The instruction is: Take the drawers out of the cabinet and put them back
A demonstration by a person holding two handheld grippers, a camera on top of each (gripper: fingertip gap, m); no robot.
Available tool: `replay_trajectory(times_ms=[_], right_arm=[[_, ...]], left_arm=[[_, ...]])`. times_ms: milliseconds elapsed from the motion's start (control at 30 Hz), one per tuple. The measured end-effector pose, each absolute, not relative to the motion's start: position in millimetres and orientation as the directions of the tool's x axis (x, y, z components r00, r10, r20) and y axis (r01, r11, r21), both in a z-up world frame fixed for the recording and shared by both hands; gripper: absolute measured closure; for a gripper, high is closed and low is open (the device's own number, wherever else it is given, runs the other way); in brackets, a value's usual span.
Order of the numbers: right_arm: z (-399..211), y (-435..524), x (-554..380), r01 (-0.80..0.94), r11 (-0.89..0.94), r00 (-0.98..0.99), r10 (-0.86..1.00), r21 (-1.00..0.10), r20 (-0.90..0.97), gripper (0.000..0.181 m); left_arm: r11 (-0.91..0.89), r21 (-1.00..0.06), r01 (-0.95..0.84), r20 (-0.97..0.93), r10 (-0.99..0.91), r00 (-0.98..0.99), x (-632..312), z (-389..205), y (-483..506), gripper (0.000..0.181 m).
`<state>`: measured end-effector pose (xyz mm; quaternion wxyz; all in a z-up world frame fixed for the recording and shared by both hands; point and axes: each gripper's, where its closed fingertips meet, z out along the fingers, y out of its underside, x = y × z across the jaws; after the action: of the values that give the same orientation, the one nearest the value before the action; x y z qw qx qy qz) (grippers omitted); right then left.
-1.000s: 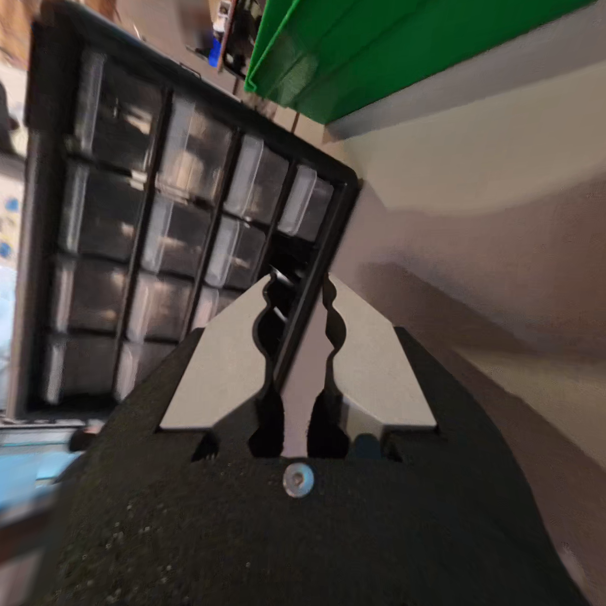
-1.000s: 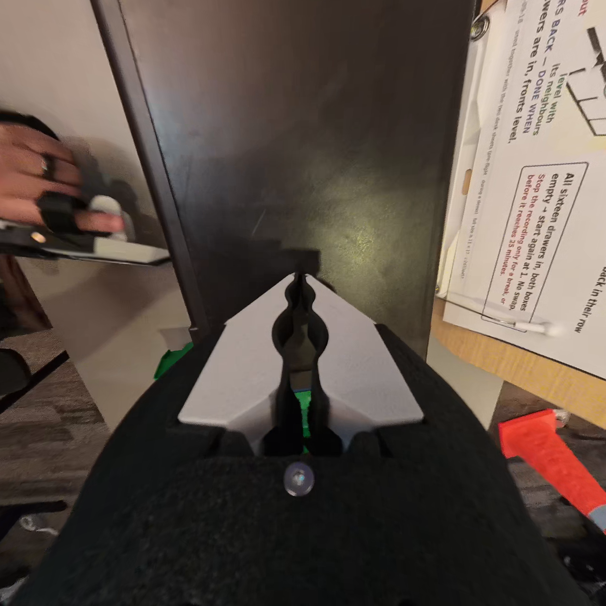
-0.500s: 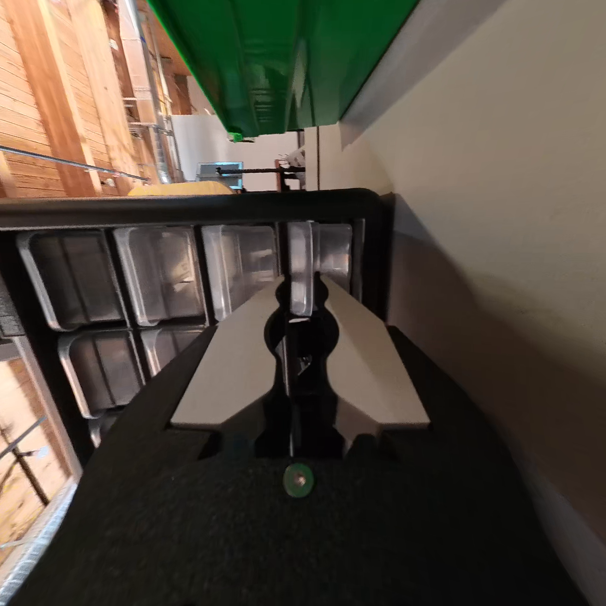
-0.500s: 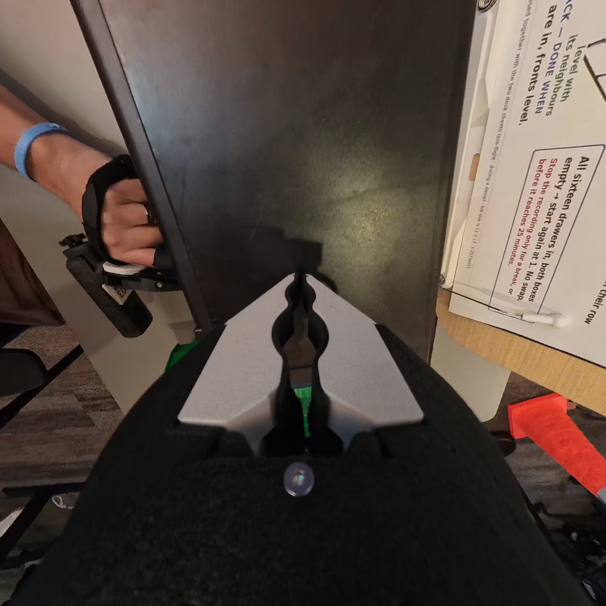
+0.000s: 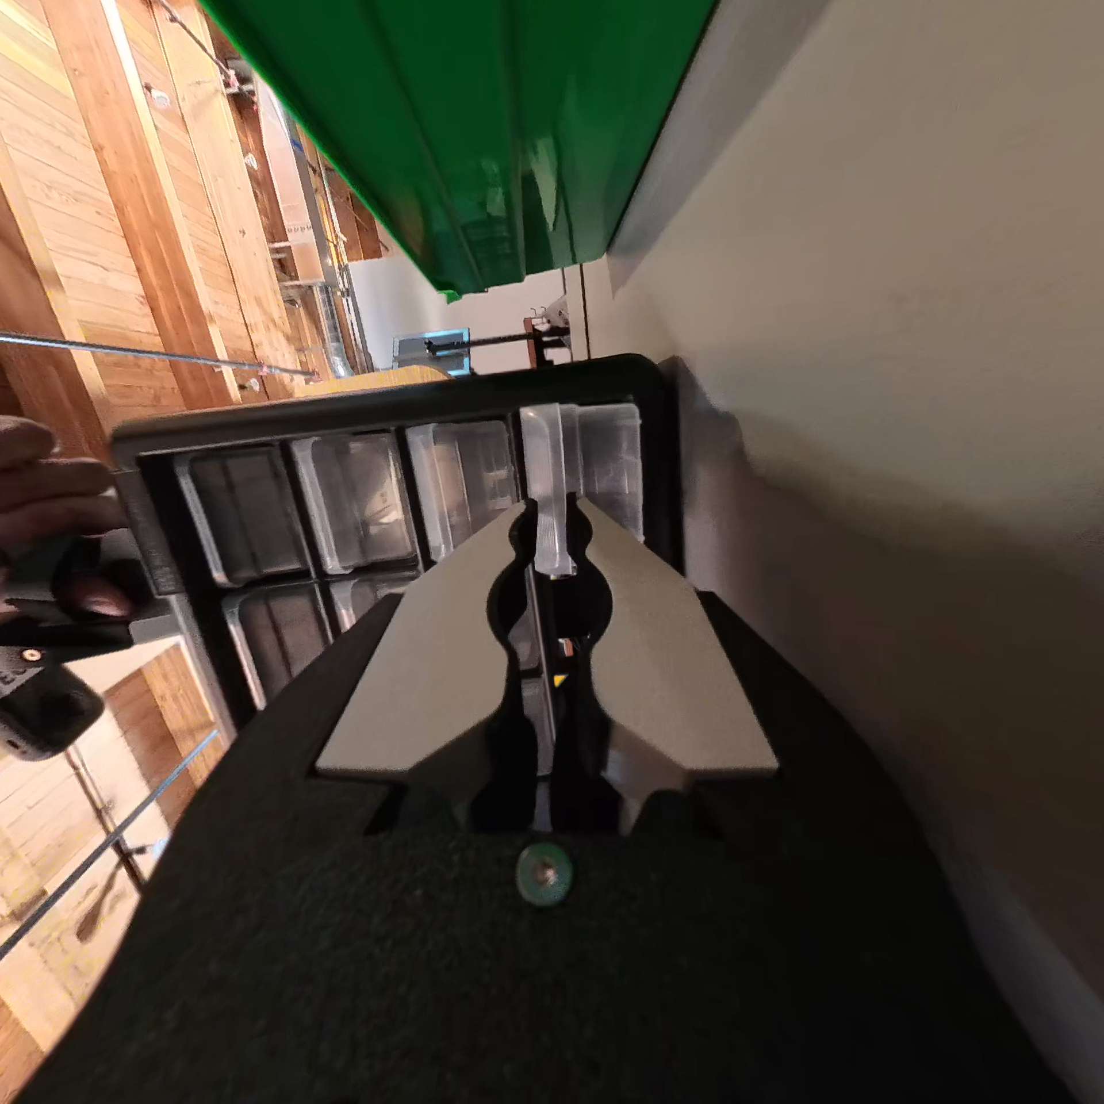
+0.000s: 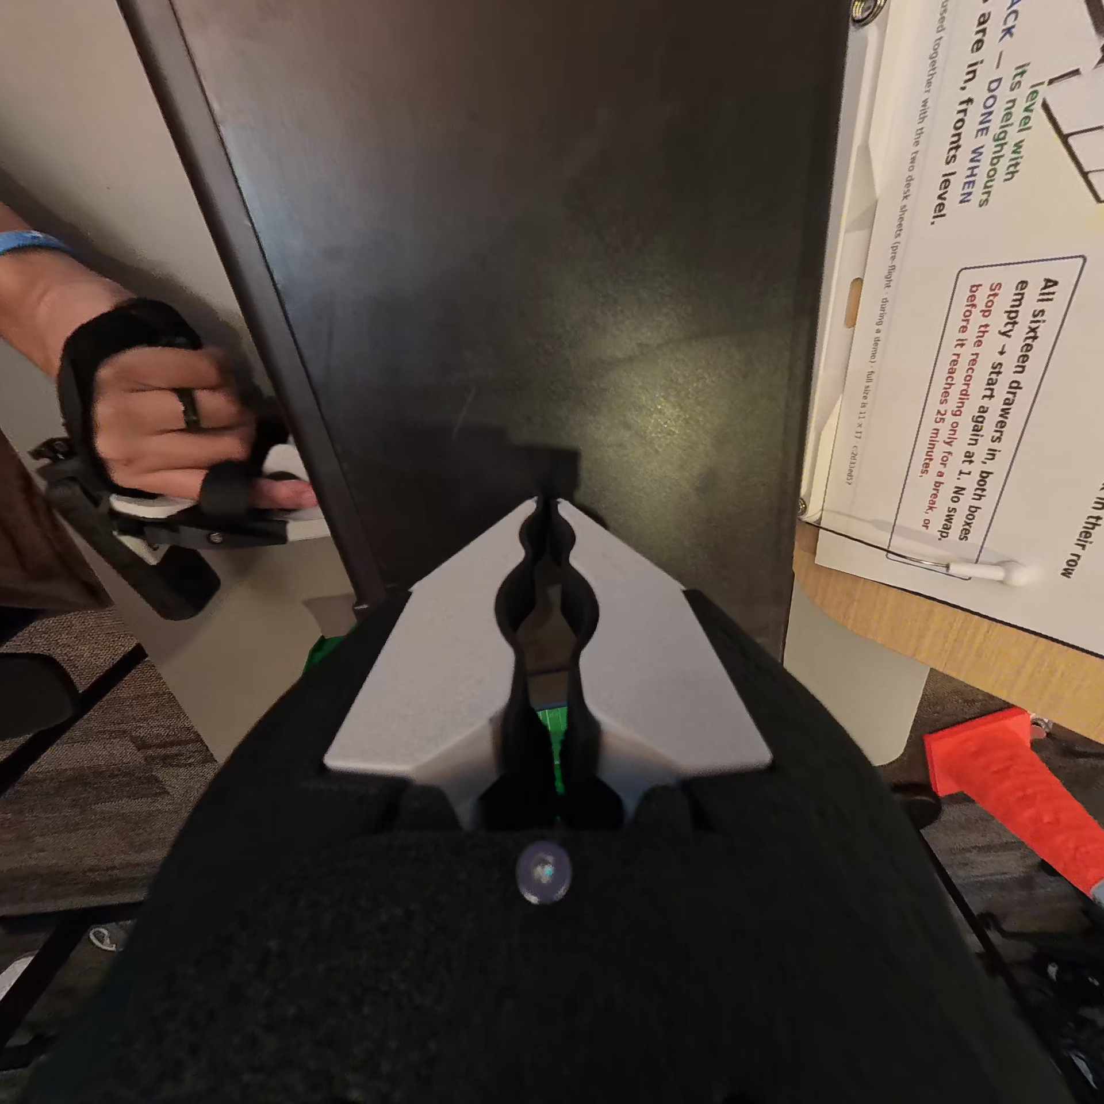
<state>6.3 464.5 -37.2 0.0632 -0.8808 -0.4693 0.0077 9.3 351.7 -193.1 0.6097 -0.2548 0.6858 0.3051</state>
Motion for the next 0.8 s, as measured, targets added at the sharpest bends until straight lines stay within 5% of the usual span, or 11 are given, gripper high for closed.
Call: replay_trajectory(times_ms=[800], right_arm=[[-36.9,464.5,6.7,0.831,-0.554,0.556,0.825,-0.053,0.102,0.181]], left_arm=[[0.766,0.127,-0.630,-0.987,0.037,-0.154,-41.6,-189.9,272.5,0.175]])
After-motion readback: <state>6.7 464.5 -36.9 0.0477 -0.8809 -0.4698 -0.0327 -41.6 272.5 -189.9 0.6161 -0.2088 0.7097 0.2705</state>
